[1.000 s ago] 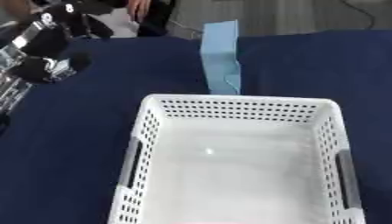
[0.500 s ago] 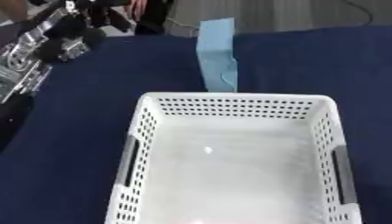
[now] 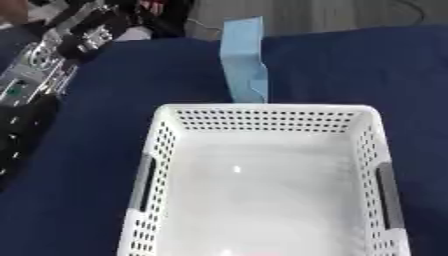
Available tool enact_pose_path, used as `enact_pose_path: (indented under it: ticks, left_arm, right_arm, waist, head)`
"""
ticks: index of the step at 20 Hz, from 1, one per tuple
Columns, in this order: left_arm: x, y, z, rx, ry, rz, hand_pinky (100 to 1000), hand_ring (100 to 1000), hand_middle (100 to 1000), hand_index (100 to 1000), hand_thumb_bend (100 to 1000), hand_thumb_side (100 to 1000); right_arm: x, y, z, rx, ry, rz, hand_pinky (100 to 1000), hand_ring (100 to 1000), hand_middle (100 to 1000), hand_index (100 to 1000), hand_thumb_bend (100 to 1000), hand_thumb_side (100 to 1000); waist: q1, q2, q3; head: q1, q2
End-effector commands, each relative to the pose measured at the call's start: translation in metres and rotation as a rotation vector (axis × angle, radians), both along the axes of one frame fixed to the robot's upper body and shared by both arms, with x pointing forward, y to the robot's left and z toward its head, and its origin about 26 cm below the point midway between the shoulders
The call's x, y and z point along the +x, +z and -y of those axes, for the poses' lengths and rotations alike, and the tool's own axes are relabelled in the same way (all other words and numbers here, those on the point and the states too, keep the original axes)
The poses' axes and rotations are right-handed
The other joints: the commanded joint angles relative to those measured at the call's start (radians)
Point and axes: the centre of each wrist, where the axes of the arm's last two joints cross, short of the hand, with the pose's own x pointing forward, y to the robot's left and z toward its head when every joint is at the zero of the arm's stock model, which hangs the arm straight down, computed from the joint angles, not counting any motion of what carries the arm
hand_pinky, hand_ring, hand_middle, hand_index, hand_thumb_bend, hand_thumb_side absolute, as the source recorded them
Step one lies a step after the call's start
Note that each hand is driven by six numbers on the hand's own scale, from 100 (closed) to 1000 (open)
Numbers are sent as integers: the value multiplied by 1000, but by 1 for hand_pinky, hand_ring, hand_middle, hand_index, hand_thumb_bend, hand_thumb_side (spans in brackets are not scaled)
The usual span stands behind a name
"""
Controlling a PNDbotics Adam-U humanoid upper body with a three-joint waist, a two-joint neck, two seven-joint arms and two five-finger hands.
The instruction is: Pick up objects on the table and place them in the box.
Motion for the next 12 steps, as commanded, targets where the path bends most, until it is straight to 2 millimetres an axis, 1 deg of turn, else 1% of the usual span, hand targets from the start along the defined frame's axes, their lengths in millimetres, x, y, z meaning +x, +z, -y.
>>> enact_pose_path:
  ticks: [1, 9, 12]
  left_arm:
    - [1, 13, 2, 39, -4, 42, 695, 690, 811, 840, 280, 641]
    - [9, 18, 9, 91, -12, 78, 699, 694, 807, 840, 279, 637]
    - [11, 20, 9, 123, 0, 96, 693, 691, 806, 844, 290, 618]
  right_arm:
    - [-1, 8, 2, -152, 89, 428, 774, 675, 686, 100, 100, 849]
    - [-1, 11, -1, -146, 106, 421, 772, 674, 685, 100, 100, 848]
    - [0, 12, -1, -144, 112, 420, 771, 673, 685, 100, 100, 849]
  waist:
    - [1, -17, -3]
    - [10, -17, -21]
    - [11, -18, -26]
  head:
    - [11, 11]
    - [12, 7]
    - [13, 6]
